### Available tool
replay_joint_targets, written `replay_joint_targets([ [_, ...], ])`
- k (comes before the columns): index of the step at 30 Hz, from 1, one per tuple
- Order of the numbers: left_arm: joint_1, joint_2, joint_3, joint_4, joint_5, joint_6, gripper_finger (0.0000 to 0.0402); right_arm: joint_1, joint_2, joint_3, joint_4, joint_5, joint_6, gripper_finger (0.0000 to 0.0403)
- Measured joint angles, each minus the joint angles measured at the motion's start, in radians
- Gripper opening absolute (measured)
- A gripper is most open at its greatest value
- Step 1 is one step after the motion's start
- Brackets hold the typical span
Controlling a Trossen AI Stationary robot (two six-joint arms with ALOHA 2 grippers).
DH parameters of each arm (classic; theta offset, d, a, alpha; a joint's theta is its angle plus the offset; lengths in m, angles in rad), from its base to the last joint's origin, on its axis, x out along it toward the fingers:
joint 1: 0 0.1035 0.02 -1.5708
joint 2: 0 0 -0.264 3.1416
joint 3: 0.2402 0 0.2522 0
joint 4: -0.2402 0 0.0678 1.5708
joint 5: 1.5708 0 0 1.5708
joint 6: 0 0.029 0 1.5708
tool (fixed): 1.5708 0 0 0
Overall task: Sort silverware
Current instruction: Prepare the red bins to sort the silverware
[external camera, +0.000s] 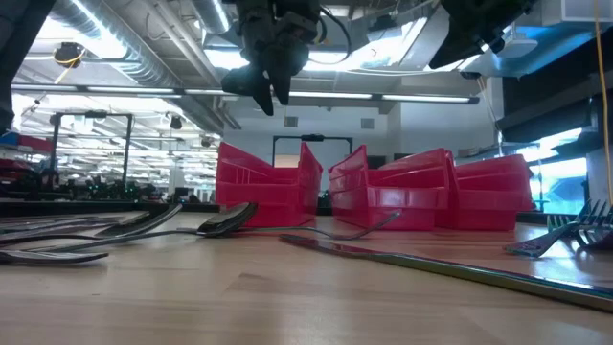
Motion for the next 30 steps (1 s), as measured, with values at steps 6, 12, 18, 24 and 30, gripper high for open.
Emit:
replay_joint_targets([
  [6, -0.015, 0.000, 0.000, -0.008, -0.079, 0.121, 0.0153, 0.000, 0.000, 0.000, 0.000, 0.000, 0.000, 0.0003],
  [12, -0.020, 0.000, 0.000, -0.037, -0.122, 0.332, 0.0153, 0.000, 0.000, 0.000, 0.000, 0.000, 0.000, 0.0003],
  [18, -0.026, -0.007, 0.000, -0.028, -0.211, 0.428, 0.0153, 0.000, 0.000, 0.000, 0.000, 0.000, 0.000, 0.0003],
  [24, -0.081, -0.120, -0.001, 0.177, -0.192, 0.559, 0.0153, 0.000, 0.000, 0.000, 0.064, 0.000, 0.000, 0.0003],
  [30, -0.084, -0.272, -0.106, 0.361, -0.206, 0.590, 0.0153, 0.000, 0.000, 0.000, 0.065, -0.028, 0.006, 0.0003],
])
